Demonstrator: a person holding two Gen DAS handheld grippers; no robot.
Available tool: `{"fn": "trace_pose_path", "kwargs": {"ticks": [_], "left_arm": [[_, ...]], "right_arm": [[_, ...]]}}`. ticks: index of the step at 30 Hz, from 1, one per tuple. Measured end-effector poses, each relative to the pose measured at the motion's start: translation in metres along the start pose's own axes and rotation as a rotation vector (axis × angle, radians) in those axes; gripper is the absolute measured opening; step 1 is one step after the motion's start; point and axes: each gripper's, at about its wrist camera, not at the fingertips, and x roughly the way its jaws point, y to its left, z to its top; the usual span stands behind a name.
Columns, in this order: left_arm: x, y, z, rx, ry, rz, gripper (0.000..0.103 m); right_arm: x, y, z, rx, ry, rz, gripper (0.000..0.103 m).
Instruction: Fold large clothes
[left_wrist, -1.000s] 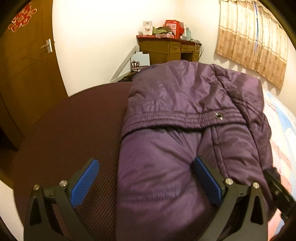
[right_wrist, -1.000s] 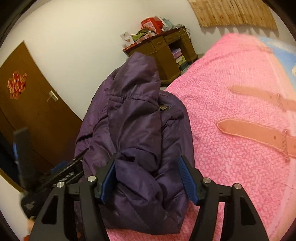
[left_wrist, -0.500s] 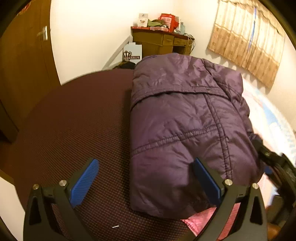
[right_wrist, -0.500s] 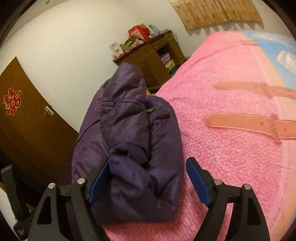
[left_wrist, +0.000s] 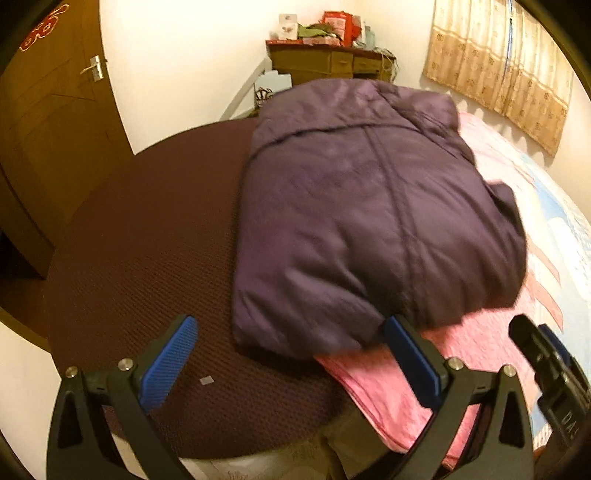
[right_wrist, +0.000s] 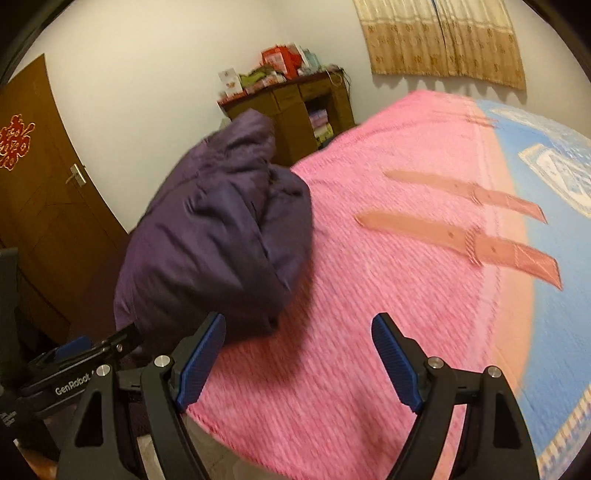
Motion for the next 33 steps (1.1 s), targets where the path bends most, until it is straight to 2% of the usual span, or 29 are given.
{"fn": "trace_pose_path", "kwargs": {"ticks": [4,10,16,19,22,25,27,30,31,33], "left_arm": [[-0.022,-0.012,-0.001,0.038,-0.04,-0.045,0.103],[-0.078,-0.025,-0.001,0.119,-0.196,-0.052,0.103],[-0.131,-0.012,0.01,0.138,-0.339,-0.094,0.103],[-0.151,0.005,0.021,0.112,-0.392,-0.134,0.103],[-0.175,0.022,0.029,0.094,-0.471,-0.132,0.103],[-0.196,0.042,0.036,0.093,-0.548,-0.088,0.103],[-0.212,0.065,0.04,0.068,-0.602,-0.039,0.103],[-0.224,0.095,0.046,0.014,-0.657,-0.004,0.103],[-0.224,0.102,0.048,-0.009,-0.664,-0.008,0.103],[-0.222,0.12,0.052,-0.073,-0.671,-0.047,0.103]], "right_arm": [[-0.025,-0.011,-0.003,0.043,0.007,-0.02,0.082],[-0.075,0.003,0.004,0.016,-0.05,-0.043,0.082],[-0.133,0.041,0.026,-0.066,-0.188,-0.143,0.084],[-0.162,0.063,0.039,-0.09,-0.273,-0.148,0.085],[-0.187,0.093,0.054,-0.115,-0.334,-0.082,0.086],[-0.209,0.131,0.072,-0.146,-0.398,-0.001,0.088],[-0.222,0.159,0.084,-0.154,-0.421,0.111,0.089],[-0.237,0.186,0.09,-0.143,-0.457,0.248,0.09],[-0.24,0.192,0.086,-0.162,-0.477,0.272,0.091],[-0.241,0.196,0.076,-0.191,-0.522,0.258,0.091]]}}
